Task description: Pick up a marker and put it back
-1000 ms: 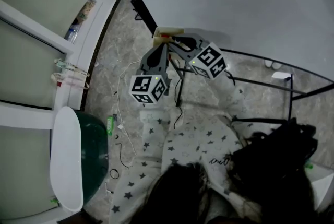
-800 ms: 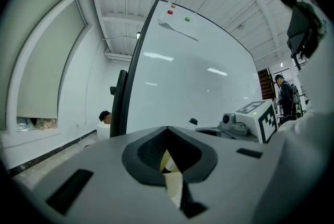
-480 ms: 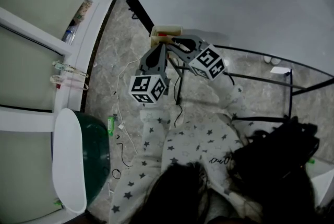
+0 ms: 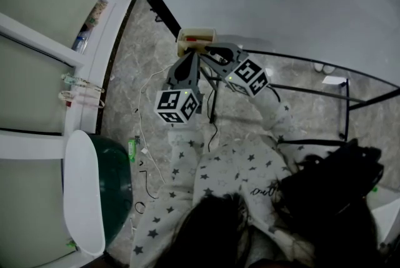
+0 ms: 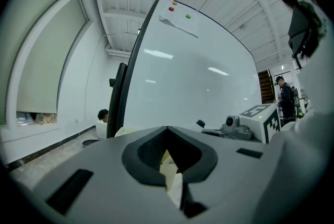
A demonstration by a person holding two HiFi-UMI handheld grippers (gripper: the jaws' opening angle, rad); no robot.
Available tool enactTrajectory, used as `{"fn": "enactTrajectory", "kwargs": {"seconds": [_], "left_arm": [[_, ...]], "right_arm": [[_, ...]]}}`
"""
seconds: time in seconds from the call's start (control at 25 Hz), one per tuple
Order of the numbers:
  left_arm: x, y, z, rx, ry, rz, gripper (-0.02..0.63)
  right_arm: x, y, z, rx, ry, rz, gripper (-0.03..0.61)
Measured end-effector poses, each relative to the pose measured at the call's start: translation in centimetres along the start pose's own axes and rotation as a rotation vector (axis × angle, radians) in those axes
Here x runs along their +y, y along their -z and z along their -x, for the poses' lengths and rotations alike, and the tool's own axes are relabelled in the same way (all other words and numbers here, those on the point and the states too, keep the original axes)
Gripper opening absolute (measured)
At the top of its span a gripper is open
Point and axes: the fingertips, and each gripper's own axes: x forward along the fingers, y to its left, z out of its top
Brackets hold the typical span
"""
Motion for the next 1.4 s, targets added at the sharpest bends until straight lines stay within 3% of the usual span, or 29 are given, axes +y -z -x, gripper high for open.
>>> {"fn": "enactTrajectory", "kwargs": {"seconds": [0.6,0.88,1.32,1.4], "left_arm": [[0.2,-1.5,0.4,-0.044,-0.004,-0.012,0.0],[-0.2,-2.8,0.5,-0.073,0.01,-0.027,0.0],[-3.3,-7.9,1.8,-0.126,0.079,-0.112,0.0],[-3.7,-8.7,2.1,-0.137,0.088,-0.122,0.0]], "right_arm": [[1.5,-3.6,0.8,-0.082,-0.066,0.063,0.084],[1.1,-6.7,1.7,-0.171,-0.048,0.039,0.084],[1.3,-11.1,3.6,-0.203,-0.046,0.021,0.081],[1.4,-11.6,3.9,-0.206,-0.04,0.02,0.006]]}}
